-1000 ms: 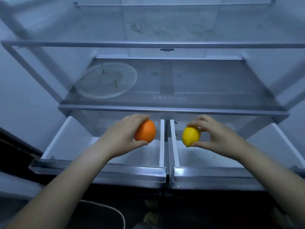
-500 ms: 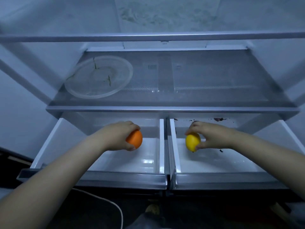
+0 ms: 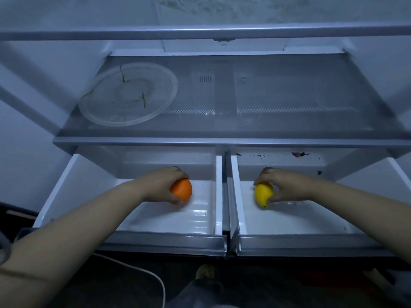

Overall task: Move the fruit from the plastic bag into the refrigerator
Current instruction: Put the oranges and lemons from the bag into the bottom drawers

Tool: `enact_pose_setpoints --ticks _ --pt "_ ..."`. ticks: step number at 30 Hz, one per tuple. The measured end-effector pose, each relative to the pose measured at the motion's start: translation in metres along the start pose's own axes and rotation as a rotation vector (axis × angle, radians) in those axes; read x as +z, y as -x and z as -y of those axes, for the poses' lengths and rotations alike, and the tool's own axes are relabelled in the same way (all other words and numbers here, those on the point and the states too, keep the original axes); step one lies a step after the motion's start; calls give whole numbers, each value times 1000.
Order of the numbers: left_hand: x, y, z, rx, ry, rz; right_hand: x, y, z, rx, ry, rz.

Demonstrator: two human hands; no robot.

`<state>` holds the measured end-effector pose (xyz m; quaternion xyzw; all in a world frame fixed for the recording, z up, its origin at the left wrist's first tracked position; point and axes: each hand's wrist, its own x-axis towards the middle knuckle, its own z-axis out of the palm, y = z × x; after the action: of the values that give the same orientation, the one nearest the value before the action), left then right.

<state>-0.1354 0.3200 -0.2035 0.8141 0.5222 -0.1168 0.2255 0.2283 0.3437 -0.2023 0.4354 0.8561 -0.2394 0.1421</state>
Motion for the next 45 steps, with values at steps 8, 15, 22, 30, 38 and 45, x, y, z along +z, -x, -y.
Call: enact_pose_setpoints --ticks 8,15,22,30,38,45 --pt "12 -7 3 -19 73 23 5 -3 -3 6 3 -1" --pt "16 -10 4 -32 121 19 6 -4 -4 48 -60 13" --pt "16 -11 4 -44 118 14 5 -6 -8 74 -123 36" --pt "-1 2 -6 -124 151 12 -7 1 -2 98 -99 40" --pt "-42 60 -47 -184 146 -184 -52 37 47 0 -118 -52" --pt "-55 122 -109 -233 -38 -651 -71 81 101 -89 -62 -378"
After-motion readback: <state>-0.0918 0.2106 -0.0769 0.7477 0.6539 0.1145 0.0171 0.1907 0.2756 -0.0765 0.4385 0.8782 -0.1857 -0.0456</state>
